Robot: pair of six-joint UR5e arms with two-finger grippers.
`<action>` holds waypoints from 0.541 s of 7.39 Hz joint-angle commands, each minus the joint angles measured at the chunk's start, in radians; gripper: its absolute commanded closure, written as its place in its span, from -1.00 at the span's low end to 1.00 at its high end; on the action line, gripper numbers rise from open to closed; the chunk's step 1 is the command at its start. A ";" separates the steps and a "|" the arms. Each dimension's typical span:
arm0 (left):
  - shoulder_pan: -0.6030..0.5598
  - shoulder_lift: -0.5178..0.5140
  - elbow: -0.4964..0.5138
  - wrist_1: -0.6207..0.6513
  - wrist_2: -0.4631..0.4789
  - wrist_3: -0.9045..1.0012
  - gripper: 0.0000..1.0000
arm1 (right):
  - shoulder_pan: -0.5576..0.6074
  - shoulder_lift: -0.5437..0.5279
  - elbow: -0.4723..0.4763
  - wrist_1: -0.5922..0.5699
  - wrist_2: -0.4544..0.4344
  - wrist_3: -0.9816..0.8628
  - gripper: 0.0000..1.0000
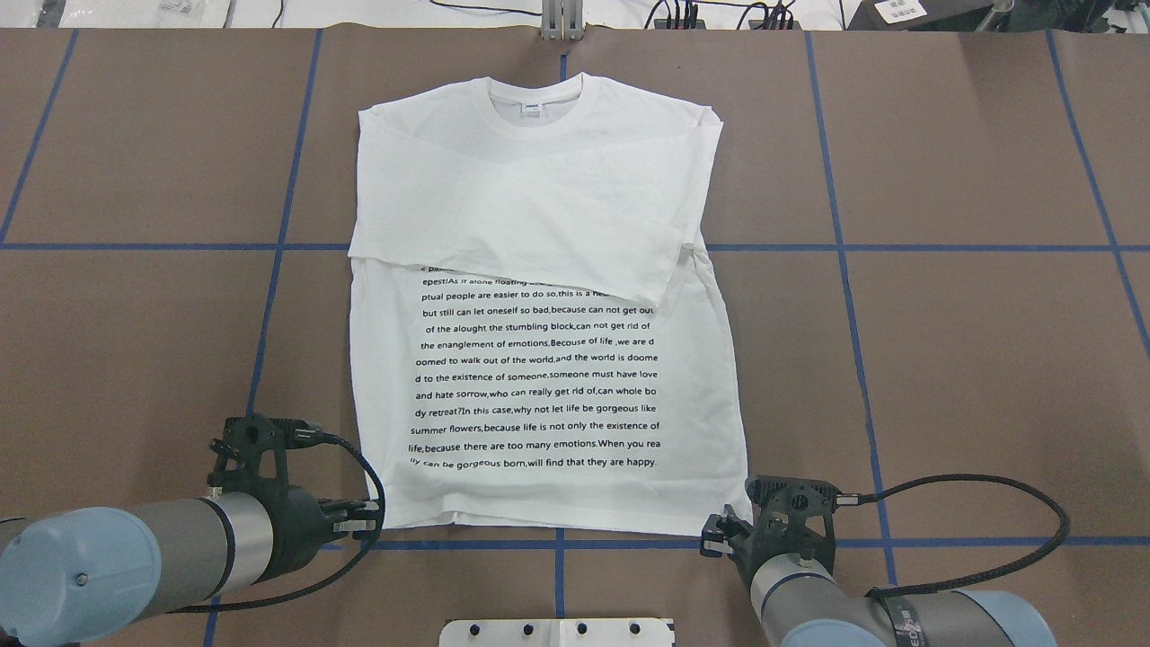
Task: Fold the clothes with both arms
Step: 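Lift the hem with both grippers and fold it toward the collar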
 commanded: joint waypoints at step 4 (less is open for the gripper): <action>-0.002 -0.001 -0.009 -0.001 -0.011 0.000 1.00 | 0.014 0.021 0.034 -0.008 0.003 0.000 1.00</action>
